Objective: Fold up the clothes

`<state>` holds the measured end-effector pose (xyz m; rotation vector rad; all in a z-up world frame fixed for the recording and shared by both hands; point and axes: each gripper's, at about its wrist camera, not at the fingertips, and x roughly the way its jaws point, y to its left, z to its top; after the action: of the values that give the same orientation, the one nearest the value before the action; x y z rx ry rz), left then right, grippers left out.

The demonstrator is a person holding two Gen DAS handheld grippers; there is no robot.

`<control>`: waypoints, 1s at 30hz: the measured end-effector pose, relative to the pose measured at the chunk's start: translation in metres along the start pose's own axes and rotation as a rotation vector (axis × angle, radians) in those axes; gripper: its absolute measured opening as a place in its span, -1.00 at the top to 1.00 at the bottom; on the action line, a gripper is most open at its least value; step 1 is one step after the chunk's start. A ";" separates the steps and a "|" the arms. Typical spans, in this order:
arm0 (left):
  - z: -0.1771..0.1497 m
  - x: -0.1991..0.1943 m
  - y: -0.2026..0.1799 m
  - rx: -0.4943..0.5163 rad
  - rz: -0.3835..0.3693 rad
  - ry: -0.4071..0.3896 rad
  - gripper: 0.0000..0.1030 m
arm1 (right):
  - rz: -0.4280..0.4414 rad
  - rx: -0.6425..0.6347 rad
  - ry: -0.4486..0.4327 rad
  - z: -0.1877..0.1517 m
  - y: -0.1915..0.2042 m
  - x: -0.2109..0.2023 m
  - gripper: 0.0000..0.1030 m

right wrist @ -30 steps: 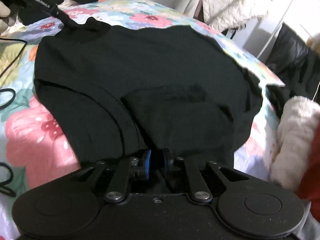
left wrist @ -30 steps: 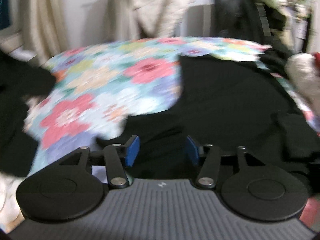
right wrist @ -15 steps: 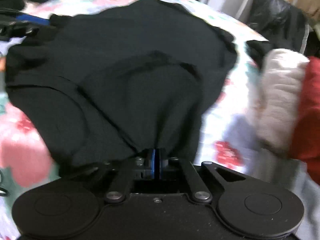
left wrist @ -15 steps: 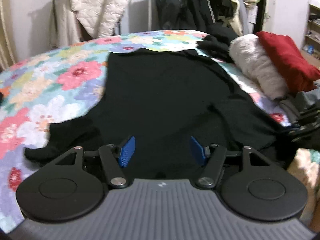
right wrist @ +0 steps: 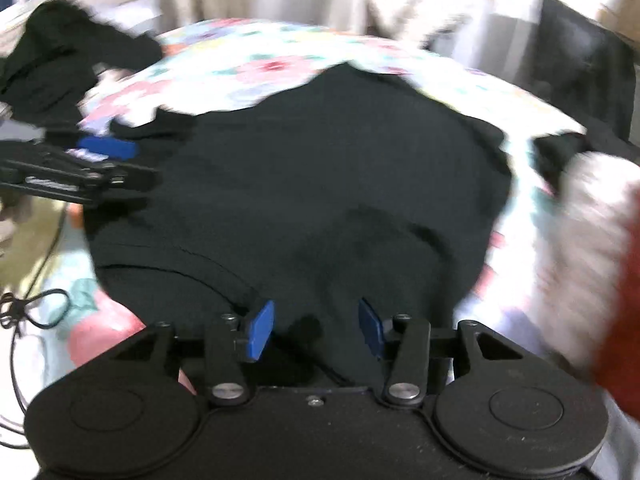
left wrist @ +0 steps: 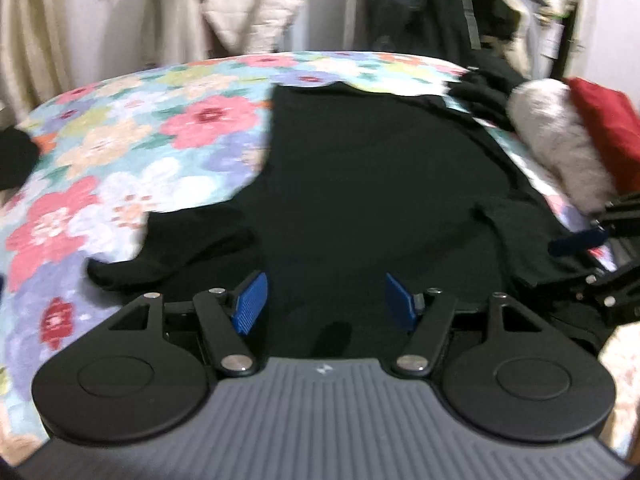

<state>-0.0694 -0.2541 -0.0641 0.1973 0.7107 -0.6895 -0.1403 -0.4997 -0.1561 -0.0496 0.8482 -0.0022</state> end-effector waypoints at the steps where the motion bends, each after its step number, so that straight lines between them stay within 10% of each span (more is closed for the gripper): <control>1: 0.001 -0.002 0.010 -0.027 0.044 0.002 -0.25 | 0.024 -0.005 0.001 0.007 0.006 0.007 -0.02; 6: 0.003 0.003 0.045 0.018 0.365 0.134 -0.30 | 0.213 0.097 -0.084 0.043 0.027 0.018 -0.03; 14: 0.002 0.041 0.094 -0.149 0.191 0.021 -0.75 | 0.367 0.194 -0.153 0.015 0.039 0.063 -0.05; 16: 0.001 0.060 0.098 -0.109 0.185 0.027 -0.51 | 0.383 0.230 -0.114 -0.005 0.036 0.069 -0.05; 19: 0.003 0.066 0.096 -0.116 0.126 0.002 0.77 | 0.367 0.268 -0.123 -0.017 0.027 0.064 -0.05; 30: 0.041 0.004 -0.014 0.098 -0.125 -0.121 0.76 | 0.256 0.293 -0.250 -0.012 0.001 0.052 -0.05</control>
<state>-0.0549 -0.2830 -0.0354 0.2002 0.5770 -0.8498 -0.1149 -0.5008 -0.2032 0.3289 0.5924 0.1181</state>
